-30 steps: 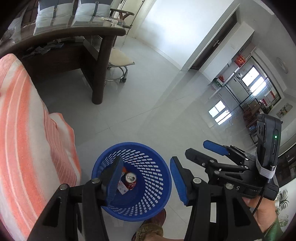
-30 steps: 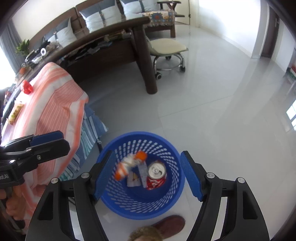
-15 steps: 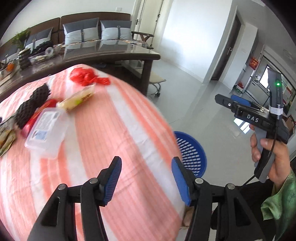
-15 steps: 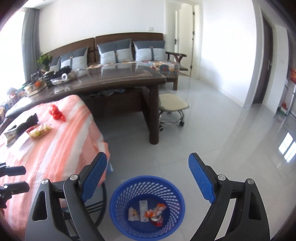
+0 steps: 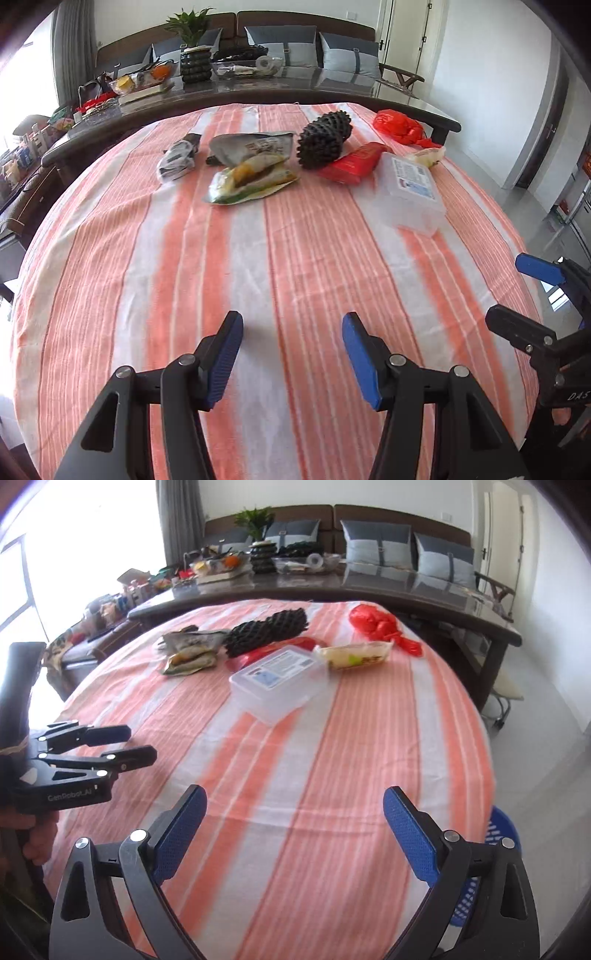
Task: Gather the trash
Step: 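Return both tools over the table toward the remaining trash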
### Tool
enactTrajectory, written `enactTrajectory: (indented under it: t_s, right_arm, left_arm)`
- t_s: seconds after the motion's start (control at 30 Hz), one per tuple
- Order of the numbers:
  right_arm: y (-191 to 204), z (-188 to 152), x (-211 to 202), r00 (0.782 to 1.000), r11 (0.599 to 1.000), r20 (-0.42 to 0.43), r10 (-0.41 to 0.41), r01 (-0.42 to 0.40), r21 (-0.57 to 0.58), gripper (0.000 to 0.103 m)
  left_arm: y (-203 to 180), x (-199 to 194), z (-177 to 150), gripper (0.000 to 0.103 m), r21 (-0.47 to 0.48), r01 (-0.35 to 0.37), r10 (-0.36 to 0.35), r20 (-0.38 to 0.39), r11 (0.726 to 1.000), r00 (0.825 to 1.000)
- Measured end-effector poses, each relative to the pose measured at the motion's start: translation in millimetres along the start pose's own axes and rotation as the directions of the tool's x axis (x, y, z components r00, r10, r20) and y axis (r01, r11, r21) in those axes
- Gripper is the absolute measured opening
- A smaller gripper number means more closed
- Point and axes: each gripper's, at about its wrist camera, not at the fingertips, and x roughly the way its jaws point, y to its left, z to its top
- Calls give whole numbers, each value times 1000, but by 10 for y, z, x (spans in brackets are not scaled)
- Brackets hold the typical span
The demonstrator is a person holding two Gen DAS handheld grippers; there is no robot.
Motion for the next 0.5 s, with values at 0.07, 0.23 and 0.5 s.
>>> enactTrajectory:
  t_s: [0.07,0.23,0.5]
  right_arm:
    - [204,46,164,999,1000,-39,-15,14,-23,97]
    - [457,133,513,992,994,-94,-83,76,-77,97]
    - [347,100,581,993,998,-99,-62,62,-6,102]
  left_arm:
    - [139,3,11,58,-13,-6,6,4,1000,1000]
    - [255,-26,-16,58,1,7,-7,23,1000,1000]
    - [182,-7,-18,59,32,-19,18,16,999,1000]
